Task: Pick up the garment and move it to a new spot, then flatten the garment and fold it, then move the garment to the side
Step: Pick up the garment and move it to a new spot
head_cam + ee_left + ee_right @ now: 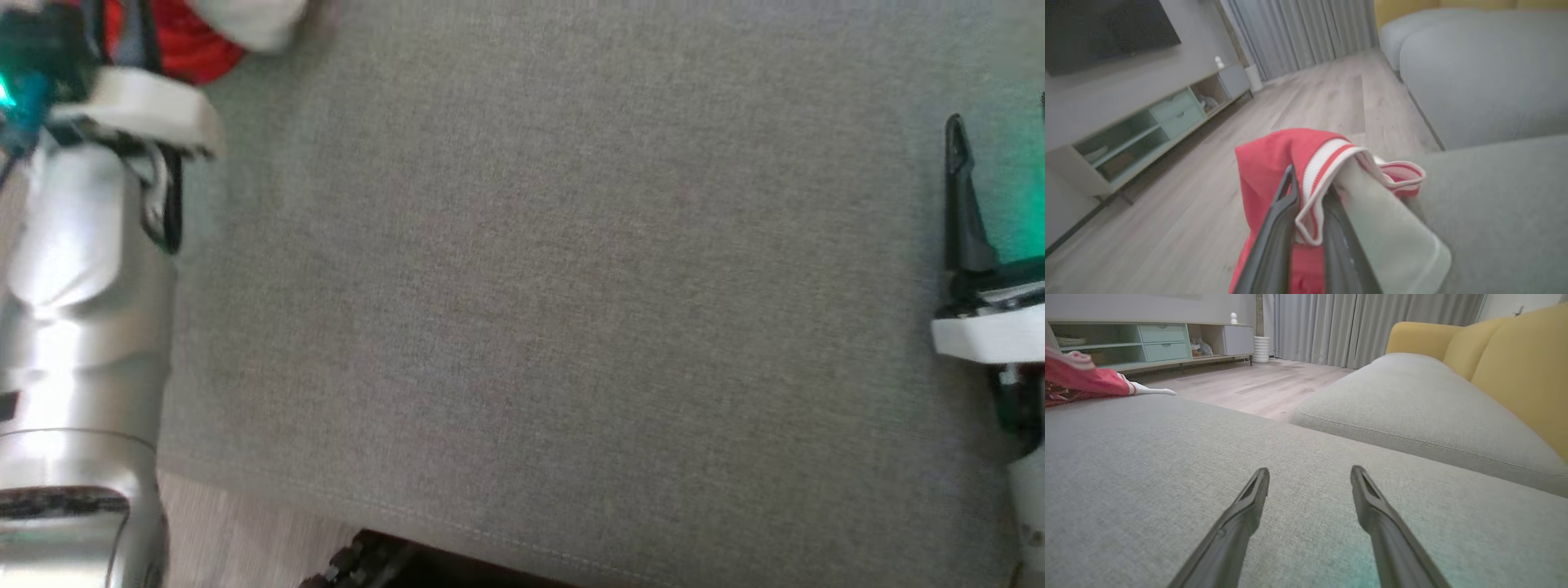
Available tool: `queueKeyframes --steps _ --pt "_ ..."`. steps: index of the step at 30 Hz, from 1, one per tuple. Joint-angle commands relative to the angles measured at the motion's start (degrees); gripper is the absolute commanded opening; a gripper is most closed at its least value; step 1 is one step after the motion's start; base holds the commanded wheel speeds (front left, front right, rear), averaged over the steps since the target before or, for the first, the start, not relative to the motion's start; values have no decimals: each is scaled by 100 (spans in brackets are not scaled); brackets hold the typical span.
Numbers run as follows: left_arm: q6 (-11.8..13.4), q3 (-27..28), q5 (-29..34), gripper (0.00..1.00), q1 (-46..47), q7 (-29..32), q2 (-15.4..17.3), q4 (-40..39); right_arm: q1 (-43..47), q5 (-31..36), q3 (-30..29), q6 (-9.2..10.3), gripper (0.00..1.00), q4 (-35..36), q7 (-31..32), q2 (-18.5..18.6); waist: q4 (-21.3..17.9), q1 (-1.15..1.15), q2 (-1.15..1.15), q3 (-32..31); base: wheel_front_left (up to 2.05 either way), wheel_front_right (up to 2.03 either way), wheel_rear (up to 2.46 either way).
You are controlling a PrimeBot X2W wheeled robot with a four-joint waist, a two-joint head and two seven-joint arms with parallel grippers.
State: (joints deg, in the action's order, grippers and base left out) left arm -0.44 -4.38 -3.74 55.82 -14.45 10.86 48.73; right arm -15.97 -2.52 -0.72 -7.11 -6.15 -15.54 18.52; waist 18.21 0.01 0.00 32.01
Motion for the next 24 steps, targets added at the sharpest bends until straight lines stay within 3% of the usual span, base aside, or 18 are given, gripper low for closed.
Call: queueKeyframes --steps 1,6,9,17,24 --pt "25 29 105 0 -67 -53 412 -571 217 -10 156 -37 100 -123 54 -141 -149 -1 0 -364 0 0 0" --pt "-116 -134 289 0 -102 -53 613 -1570 257 -81 271 -37 100 -258 54 -560 -482 -1 0 -1060 0 0 0" --pt "-370 -327 343 0 61 -54 778 -2046 428 -171 271 -37 100 -353 54 -968 -956 -1 0 -1847 0 0 0" --pt "-616 -848 348 0 709 -41 786 -2100 1071 -264 51 -37 100 -383 54 -1429 -1993 -1 0 -3096 0 0 0" --pt "-679 -1245 130 0 1026 129 573 -1982 1308 -347 -13 -37 100 -208 54 -1545 -2692 -1 0 -3321 0 0 0"
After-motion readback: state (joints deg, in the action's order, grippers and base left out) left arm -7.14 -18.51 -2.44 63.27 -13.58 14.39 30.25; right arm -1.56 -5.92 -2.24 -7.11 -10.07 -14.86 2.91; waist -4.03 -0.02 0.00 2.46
